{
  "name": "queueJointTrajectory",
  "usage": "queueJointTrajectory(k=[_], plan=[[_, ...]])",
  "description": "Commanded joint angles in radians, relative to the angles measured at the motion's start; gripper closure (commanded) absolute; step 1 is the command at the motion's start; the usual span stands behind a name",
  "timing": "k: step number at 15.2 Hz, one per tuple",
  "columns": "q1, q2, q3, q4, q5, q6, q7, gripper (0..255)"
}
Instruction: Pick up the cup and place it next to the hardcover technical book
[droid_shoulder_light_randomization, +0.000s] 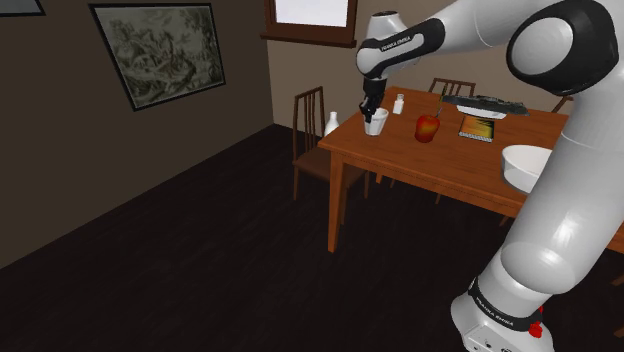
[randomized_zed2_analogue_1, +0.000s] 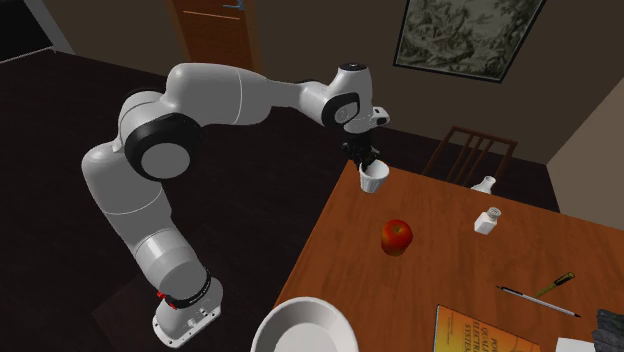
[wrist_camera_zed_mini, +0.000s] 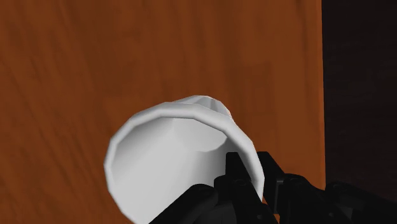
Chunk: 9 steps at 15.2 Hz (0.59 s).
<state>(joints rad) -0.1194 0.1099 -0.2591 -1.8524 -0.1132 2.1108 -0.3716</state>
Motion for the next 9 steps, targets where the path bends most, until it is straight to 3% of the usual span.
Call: queueJointTrajectory(k=[1,9], plan=[[0.000,-0.003,0.000,0.023,0.001,-0.026,-0.003,255],[0.001,-0.017,0.001,0.114,0.002,-0.130,-0.013,255]])
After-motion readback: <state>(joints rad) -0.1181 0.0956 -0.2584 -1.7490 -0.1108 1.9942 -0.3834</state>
